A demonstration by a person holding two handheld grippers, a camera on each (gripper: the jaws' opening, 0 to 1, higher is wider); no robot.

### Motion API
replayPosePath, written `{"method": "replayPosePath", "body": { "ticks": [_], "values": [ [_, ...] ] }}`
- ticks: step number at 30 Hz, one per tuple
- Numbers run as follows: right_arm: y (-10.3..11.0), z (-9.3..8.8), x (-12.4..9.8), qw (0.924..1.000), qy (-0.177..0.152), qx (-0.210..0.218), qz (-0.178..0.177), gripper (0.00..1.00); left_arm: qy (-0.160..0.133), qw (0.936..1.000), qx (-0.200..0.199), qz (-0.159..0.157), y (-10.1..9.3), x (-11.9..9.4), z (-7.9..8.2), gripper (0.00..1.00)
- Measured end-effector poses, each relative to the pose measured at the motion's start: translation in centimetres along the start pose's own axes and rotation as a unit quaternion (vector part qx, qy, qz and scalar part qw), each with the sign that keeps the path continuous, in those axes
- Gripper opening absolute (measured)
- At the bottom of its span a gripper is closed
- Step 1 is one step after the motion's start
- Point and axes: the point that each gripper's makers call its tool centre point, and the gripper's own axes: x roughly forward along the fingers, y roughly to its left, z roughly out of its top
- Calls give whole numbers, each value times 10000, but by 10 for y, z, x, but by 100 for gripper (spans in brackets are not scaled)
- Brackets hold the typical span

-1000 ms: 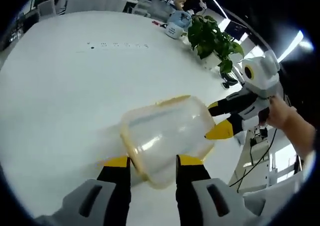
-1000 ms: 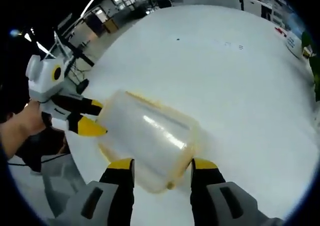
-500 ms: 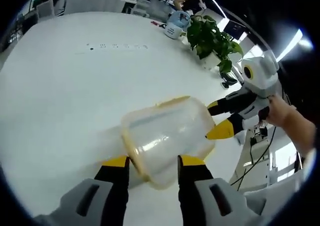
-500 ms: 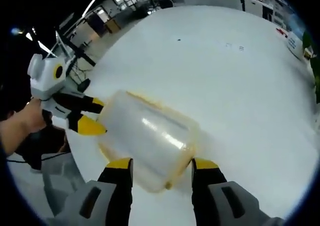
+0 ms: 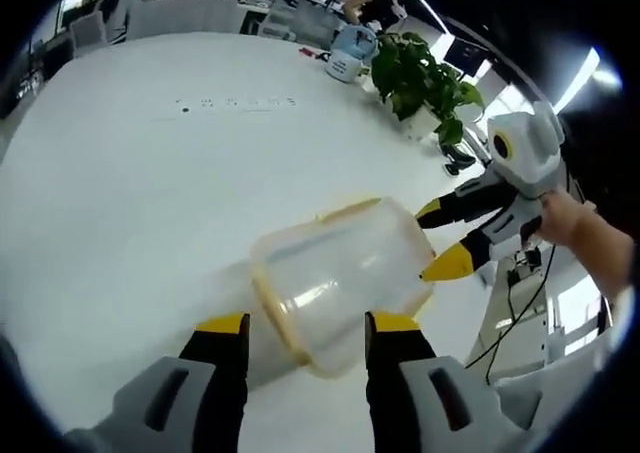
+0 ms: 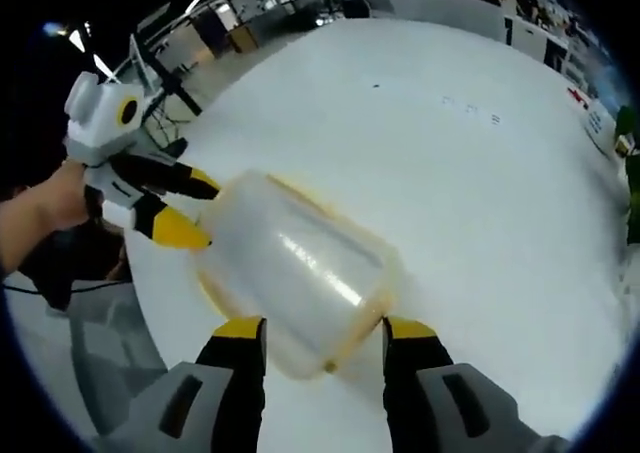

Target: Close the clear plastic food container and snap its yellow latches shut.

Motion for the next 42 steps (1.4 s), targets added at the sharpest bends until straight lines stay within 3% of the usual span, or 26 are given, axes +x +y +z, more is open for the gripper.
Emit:
{"method": "replayPosePath", "body": {
  "ticks": [7, 22, 28, 33, 37, 40, 42],
  "values": [
    [-1, 0, -4, 10000, 43, -33, 32, 46, 60, 9993, 367, -20, -2, -7, 1, 48],
    [2, -2, -8, 9953, 286, -924, -54, 46, 259, 9932, 1137, 39, -4, -15, 7, 47],
    [4, -2, -11, 9891, 464, -1392, -79, 45, 405, 9856, 1643, 31, -7, -16, 8, 47],
    [5, 2, -13, 9827, 535, -1769, -84, 45, 554, 9752, 2142, 76, -7, -15, 9, 47],
    [8, 4, -12, 9768, 601, -2053, -51, 45, 571, 9716, 2297, -12, -12, -14, 9, 47],
    [9, 5, -12, 9734, 639, -2200, -26, 44, 597, 9638, 2598, 13, -12, -14, 12, 47],
    [10, 6, -11, 9718, 648, -2266, 0, 44, 564, 9627, 2645, -13, -12, -14, 14, 47]
  ]
}}
